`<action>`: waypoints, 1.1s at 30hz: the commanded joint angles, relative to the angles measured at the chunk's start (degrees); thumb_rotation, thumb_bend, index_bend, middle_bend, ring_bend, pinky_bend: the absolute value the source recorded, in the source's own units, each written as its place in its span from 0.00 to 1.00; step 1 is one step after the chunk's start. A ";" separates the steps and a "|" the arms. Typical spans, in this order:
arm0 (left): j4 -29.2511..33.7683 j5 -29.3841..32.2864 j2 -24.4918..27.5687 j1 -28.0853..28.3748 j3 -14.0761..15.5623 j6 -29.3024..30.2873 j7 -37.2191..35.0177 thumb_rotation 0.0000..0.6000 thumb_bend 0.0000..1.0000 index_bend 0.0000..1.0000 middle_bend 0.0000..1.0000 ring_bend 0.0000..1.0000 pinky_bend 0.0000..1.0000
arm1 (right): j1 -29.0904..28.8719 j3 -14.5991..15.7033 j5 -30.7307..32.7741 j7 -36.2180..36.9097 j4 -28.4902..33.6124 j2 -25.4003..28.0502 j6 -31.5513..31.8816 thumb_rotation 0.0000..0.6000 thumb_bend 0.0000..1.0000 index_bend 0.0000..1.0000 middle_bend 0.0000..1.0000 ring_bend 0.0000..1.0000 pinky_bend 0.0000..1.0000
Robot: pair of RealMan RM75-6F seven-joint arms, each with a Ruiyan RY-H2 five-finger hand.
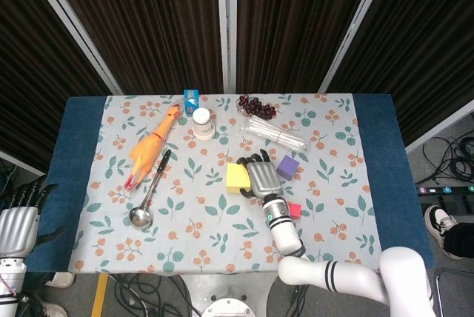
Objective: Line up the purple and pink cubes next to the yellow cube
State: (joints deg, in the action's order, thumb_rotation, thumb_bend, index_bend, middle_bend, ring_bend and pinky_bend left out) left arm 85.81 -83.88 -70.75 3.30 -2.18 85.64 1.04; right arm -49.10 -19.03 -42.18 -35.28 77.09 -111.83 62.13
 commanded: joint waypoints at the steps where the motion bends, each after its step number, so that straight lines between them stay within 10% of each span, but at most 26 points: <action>1: -0.12 0.02 -0.04 -0.01 0.00 -0.04 -0.15 1.00 0.02 0.24 0.17 0.12 0.12 | -0.22 0.04 0.82 -0.70 -0.37 -0.63 0.08 1.00 0.17 0.37 0.34 0.12 0.02; 9: -0.59 -0.20 -0.30 -0.09 -0.13 0.31 -0.57 1.00 0.02 0.24 0.17 0.12 0.12 | 1.85 1.19 1.51 -2.28 6.16 4.15 1.61 1.00 0.09 0.04 0.12 0.00 0.00; 20: -0.77 -0.74 -0.65 0.03 -0.23 0.59 -0.92 1.00 0.02 0.24 0.17 0.12 0.12 | 8.02 1.63 3.00 -1.69 15.70 17.56 6.45 1.00 0.09 0.10 0.18 0.03 0.00; 33: -0.71 -0.87 -0.70 0.07 -0.08 0.42 -0.71 1.00 0.02 0.24 0.17 0.12 0.12 | 7.58 2.08 8.73 -0.12 7.41 14.81 2.48 1.00 0.09 0.17 0.21 0.03 0.00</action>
State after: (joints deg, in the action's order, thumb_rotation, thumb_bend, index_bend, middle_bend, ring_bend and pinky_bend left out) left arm 85.11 -84.76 -71.45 3.38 -2.27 86.06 0.33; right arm -41.10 -16.69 -34.14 -35.75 85.65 -96.13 65.29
